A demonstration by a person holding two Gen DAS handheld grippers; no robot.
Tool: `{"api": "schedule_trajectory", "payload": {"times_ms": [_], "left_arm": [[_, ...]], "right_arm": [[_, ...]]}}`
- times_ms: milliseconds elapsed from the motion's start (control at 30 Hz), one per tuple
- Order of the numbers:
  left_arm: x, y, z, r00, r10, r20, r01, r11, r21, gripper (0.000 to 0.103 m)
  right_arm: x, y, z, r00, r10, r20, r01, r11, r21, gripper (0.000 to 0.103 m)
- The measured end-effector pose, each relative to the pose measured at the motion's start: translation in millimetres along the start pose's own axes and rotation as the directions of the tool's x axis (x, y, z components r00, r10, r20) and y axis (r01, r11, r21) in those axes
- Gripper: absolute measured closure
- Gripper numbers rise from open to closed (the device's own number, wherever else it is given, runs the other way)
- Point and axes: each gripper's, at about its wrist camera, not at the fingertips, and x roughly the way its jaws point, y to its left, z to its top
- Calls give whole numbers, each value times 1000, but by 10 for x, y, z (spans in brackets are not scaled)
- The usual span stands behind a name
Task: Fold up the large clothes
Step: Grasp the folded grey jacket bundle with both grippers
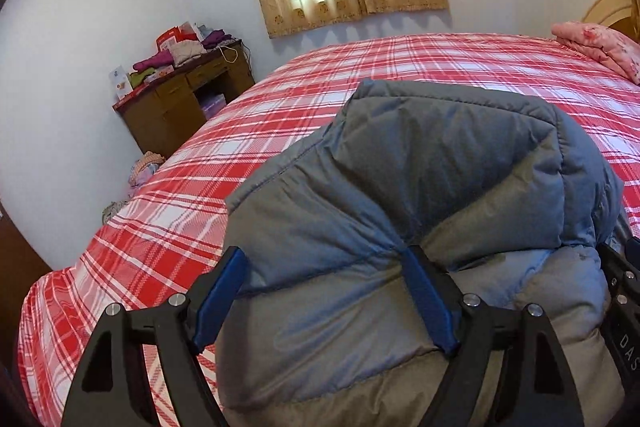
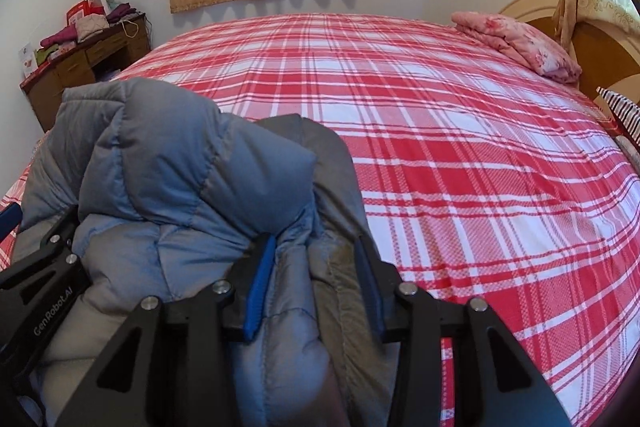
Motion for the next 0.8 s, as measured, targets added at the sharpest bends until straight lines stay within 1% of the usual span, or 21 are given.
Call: {"api": "schedule_trajectory", "payload": {"times_ms": [133,500,800], "left_arm": [[32,-31,-35,1000,3,-7,-3,1000,9,19],[113,-12,-103,999,-28,-29,28,1000,2,18],[169,-8,-120,998,-37,-47,38,999,18,17]], "right_arm": [[22,17,-38,1000,-5,1,5,1000,-6,60],[65,38,-99,1000,-8,-16,8,1000,-9,60],[94,67,-131,1000,-23,-19,23,1000,-13,60]]}}
